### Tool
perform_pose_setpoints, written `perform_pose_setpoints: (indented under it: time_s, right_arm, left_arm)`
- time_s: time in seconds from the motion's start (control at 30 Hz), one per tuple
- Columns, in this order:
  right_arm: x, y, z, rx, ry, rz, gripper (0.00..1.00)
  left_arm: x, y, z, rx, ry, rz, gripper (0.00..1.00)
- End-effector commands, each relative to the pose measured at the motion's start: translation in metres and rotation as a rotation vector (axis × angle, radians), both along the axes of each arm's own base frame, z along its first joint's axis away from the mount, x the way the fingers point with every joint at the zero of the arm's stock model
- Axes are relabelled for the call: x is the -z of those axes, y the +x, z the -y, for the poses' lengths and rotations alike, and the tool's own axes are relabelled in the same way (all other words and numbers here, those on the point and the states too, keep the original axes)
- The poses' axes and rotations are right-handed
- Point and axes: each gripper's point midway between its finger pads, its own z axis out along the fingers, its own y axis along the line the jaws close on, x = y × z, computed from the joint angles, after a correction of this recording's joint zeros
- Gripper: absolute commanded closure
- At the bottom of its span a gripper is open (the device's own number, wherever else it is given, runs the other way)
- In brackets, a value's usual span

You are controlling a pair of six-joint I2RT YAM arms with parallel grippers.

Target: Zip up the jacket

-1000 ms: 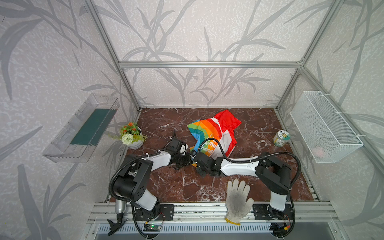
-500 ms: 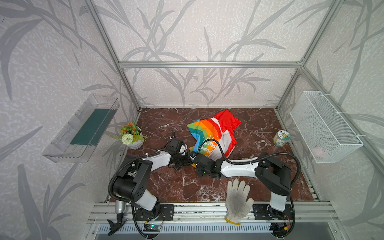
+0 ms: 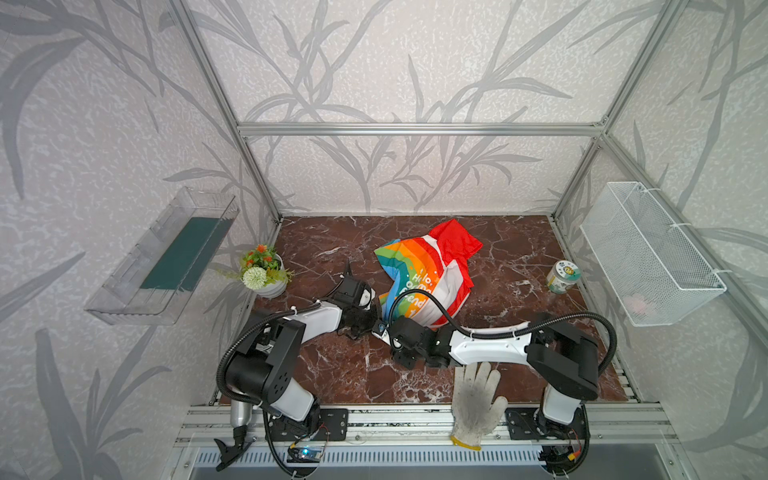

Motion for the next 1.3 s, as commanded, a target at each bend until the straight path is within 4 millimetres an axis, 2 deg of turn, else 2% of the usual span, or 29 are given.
perform_pose_setpoints:
  time_s: [0.0, 0.1, 0.23, 0.47, 0.67, 0.97, 1.1, 1.27]
  right_arm:
    - [-0.009, -0.007, -0.006, -0.174, -0.046, 0.057, 0.62]
    - [-0.011, -0.012, -0.005, -0.286, -0.042, 0.107, 0.60]
    - [-0.023, -0.013, -0.001, -0.422, -0.016, 0.132, 0.59]
    - [-0.030, 0.006, 0.011, -0.546, -0.056, 0.117, 0.59]
    - [-0.025, 0.022, 0.004, -0.584, -0.078, 0.112, 0.58]
    - [-0.004, 0.030, -0.008, -0.638, -0.111, 0.078, 0.59]
    - [0.006, 0.033, -0.007, -0.658, -0.150, 0.073, 0.59]
    - [0.010, 0.042, -0.007, -0.650, -0.165, 0.074, 0.59]
  left_arm:
    - [0.001, -0.003, -0.001, -0.003, -0.002, -0.038, 1.00]
    - [0.001, 0.002, -0.001, -0.018, -0.037, -0.078, 1.00]
    - [0.002, 0.011, -0.003, -0.008, -0.062, -0.115, 1.00]
    - [0.005, 0.027, 0.001, 0.034, -0.083, -0.154, 1.00]
    - [0.006, 0.034, 0.002, 0.061, -0.078, -0.160, 1.00]
    - [0.005, 0.038, 0.001, 0.066, -0.077, -0.169, 1.00]
    - [0.005, 0.039, 0.001, 0.059, -0.082, -0.169, 1.00]
    - [0.003, 0.040, 0.001, 0.056, -0.085, -0.169, 1.00]
